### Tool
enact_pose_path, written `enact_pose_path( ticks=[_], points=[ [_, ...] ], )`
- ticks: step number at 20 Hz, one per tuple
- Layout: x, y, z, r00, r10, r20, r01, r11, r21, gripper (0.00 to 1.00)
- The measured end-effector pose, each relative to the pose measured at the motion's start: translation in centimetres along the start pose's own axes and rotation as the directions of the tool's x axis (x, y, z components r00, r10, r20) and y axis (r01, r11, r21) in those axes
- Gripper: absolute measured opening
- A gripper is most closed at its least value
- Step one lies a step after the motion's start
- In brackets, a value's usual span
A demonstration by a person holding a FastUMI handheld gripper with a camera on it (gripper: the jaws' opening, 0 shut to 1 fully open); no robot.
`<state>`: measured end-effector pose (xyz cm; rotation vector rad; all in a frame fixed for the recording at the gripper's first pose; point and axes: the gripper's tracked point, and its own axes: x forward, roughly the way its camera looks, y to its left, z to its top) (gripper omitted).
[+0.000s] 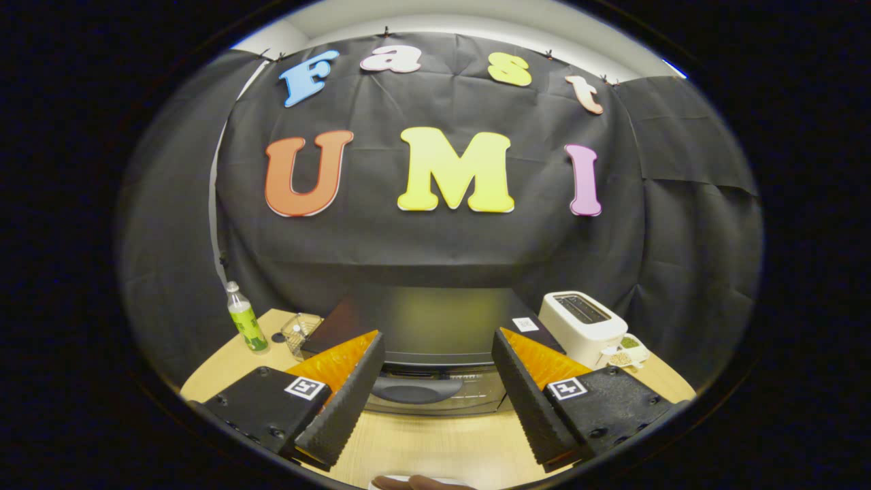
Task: Open the toaster oven, put the food inside, and close the toaster oven door.
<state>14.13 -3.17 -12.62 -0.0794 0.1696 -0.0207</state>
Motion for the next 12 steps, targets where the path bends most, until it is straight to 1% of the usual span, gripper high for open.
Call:
enact_pose_path(
  ticks=[3, 5, 7, 11, 12],
  points=[
    [1.9, 0.1, -1.5, 1.000, -0.010, -0.024, 0.010, 1.000, 0.002, 1.00],
    [3.1, -0.3, -2.5, 0.999, -0.031, -0.043, 0.030, 0.999, -0.026, 1.00],
    [3.9, -0.1, -3.9, 0.997, -0.021, -0.071, 0.018, 0.999, -0.038, 1.00],
    [5.2, 0.5, -6.1, 0.992, 0.003, -0.123, 0.000, 1.000, 0.027, 1.00],
    [5.3, 0.7, -5.8, 0.994, 0.011, -0.111, -0.007, 0.999, 0.039, 1.00]
  ],
)
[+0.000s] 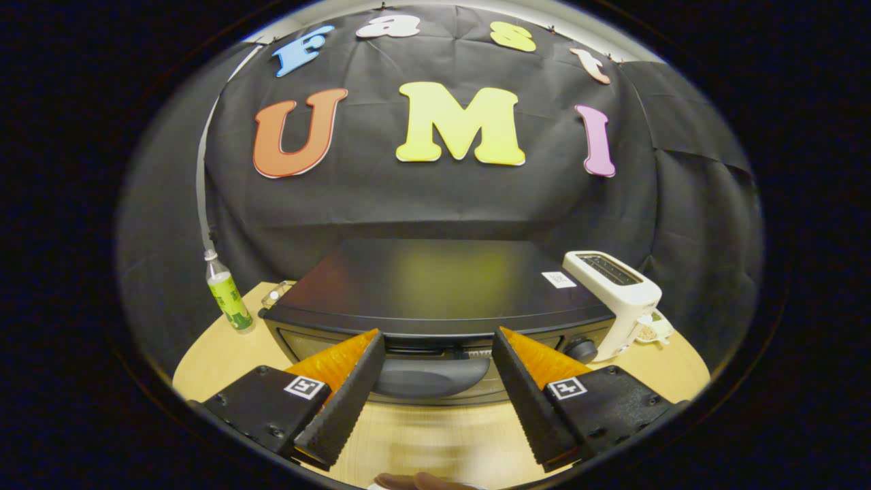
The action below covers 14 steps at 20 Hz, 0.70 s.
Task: Open the toaster oven, put the food inside, and close the toaster oven door.
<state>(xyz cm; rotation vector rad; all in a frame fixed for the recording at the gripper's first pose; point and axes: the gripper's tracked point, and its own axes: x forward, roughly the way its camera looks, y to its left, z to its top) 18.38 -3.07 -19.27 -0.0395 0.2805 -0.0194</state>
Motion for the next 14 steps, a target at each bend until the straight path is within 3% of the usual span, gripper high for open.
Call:
enact_pose_path(
  ticks=[4, 9, 14],
  points=[
    [0.2, 0.7, 0.0, 1.000, -0.014, 0.000, 0.014, 0.998, -0.055, 1.00],
    [-0.3, 0.7, -0.6, 1.000, -0.006, 0.024, 0.007, 1.000, -0.003, 1.00],
    [-0.8, 0.8, -1.2, 1.000, 0.003, 0.024, -0.002, 0.999, -0.038, 1.00]
  ],
)
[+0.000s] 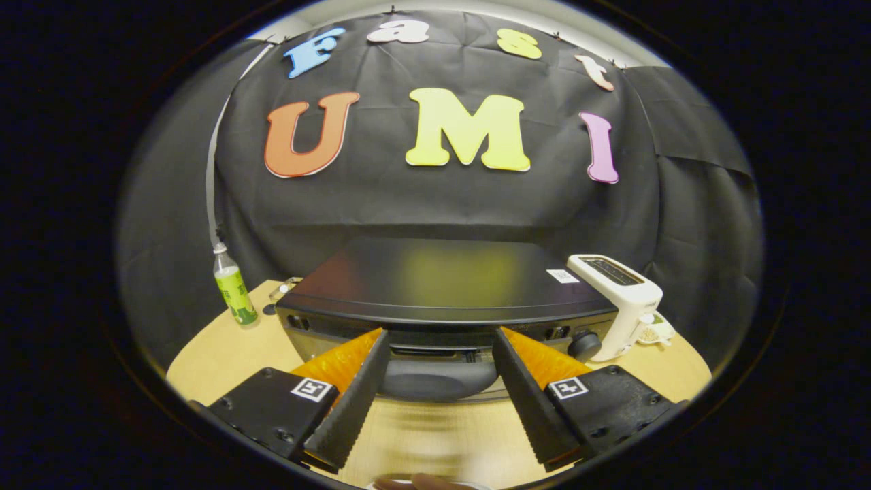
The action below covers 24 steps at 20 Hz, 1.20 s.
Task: Open the toaster oven, put the food inside, and close the toaster oven door.
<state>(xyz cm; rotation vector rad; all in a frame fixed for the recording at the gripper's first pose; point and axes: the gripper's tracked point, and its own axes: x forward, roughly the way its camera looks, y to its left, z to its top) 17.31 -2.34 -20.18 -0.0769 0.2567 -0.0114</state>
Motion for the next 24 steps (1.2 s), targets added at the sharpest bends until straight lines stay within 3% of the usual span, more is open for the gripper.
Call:
enact_pose_path(
  ticks=[7, 24],
  points=[
    [-2.9, 0.0, -2.8, 0.999, 0.009, -0.041, -0.008, 0.999, 0.032, 1.00],
    [-7.0, 0.0, -10.1, 0.991, 0.001, -0.133, -0.004, 1.000, -0.018, 1.00]
  ],
)
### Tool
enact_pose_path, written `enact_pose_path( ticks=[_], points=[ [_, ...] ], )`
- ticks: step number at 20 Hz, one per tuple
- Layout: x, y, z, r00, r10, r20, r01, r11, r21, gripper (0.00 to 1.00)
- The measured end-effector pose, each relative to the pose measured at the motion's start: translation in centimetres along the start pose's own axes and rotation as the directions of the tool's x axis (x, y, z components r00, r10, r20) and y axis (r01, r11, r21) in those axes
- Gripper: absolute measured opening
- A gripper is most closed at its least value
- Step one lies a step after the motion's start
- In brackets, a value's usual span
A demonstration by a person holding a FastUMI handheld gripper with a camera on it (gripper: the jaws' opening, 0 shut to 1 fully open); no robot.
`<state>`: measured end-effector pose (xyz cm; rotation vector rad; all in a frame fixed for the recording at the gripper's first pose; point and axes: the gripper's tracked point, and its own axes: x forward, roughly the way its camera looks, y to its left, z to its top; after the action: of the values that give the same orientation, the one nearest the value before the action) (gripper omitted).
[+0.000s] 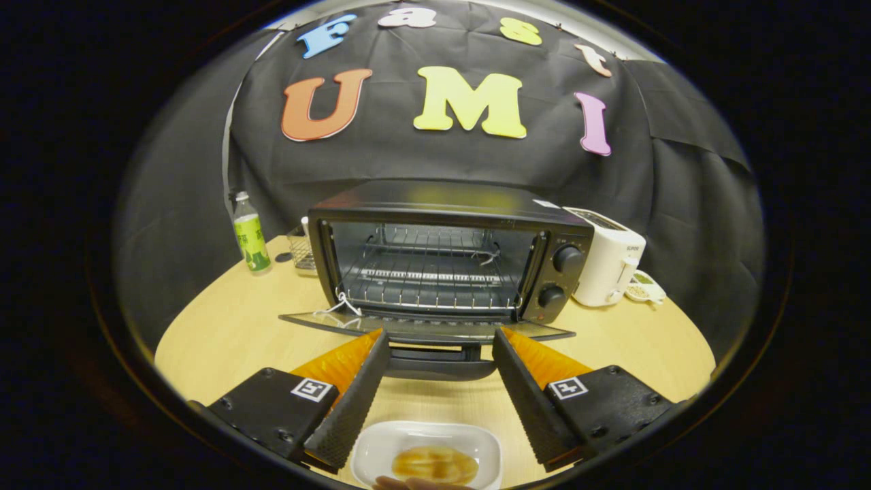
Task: Open the toaster oven, put the food inside, and close the toaster oven door.
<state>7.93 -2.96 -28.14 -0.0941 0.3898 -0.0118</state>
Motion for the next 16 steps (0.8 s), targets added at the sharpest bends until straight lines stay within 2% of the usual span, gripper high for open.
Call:
enact_pose_path(
  ticks=[7, 11, 12, 14, 16],
  points=[
    [-0.1, 0.2, -3.2, 0.997, 0.002, -0.082, -0.001, 1.000, 0.014, 1.00],
    [0.5, 0.2, -7.8, 0.971, 0.013, -0.237, 0.001, 0.998, 0.058, 1.00],
    [1.2, 0.4, -7.2, 0.983, 0.012, -0.182, 0.002, 0.997, 0.073, 1.00],
    [0.7, -0.1, -6.5, 0.984, 0.008, -0.180, -0.003, 1.000, 0.030, 1.00],
    [0.5, -0.1, -6.7, 0.983, 0.012, -0.182, -0.005, 0.999, 0.039, 1.00]
  ],
)
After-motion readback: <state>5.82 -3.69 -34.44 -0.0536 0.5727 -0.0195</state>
